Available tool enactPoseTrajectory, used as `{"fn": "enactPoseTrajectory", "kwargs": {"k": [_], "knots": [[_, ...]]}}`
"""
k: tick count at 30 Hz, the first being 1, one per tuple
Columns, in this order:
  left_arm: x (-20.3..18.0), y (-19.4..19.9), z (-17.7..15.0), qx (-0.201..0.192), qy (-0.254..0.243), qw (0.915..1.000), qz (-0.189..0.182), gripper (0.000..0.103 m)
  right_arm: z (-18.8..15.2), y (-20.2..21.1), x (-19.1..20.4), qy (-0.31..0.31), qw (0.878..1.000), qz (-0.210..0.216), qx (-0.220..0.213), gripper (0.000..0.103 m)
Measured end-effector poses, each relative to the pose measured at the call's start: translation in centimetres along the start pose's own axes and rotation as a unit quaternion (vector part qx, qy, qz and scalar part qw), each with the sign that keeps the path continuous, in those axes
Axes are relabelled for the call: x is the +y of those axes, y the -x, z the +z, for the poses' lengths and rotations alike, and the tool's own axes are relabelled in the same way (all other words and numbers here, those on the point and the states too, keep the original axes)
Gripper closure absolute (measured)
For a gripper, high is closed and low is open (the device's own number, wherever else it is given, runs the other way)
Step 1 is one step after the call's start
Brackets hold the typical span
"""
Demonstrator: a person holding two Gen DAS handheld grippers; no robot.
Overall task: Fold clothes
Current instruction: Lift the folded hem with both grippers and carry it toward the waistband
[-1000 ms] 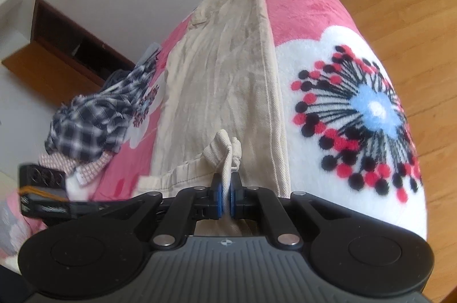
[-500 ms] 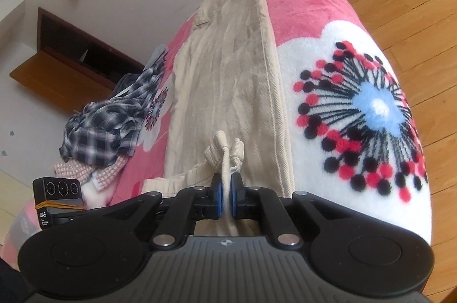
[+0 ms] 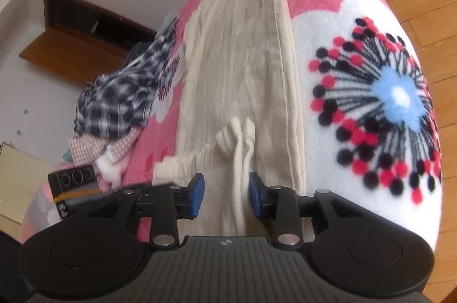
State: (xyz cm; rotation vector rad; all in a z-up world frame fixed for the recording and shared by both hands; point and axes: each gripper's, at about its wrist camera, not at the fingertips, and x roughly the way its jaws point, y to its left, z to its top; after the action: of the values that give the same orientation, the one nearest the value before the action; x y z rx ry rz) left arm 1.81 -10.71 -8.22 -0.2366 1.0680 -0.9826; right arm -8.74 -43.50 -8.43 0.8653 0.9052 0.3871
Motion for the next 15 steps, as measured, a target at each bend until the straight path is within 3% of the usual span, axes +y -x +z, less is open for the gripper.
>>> {"fn": "enactPoseTrajectory", "kwargs": {"k": [5,8,10,15], "knots": [[-0.2,0.0,0.1,-0.001,0.0,1.0,0.005,0.1,-0.6,0.0,1.0,0.014,1.0,-0.008,-0.008,0.069],[-0.7,0.1,0.0,-0.007,-0.004,0.9999,0.009,0.1,-1.0,-0.1,1.5,0.023,1.0,-0.012,-0.012,0.077],[-0.9,0.2,-0.1,-0.01,-0.006,0.9999,0.012,0.1,-1.2,-0.1,1.9,0.028,0.999,-0.015,-0.015,0.089],[-1.0,-0.1,-0.1,-0.003,-0.004,0.9999,0.015,0.099,-1.8,-0.3,2.7,0.04,0.999,-0.028,-0.018,0.09]]}}
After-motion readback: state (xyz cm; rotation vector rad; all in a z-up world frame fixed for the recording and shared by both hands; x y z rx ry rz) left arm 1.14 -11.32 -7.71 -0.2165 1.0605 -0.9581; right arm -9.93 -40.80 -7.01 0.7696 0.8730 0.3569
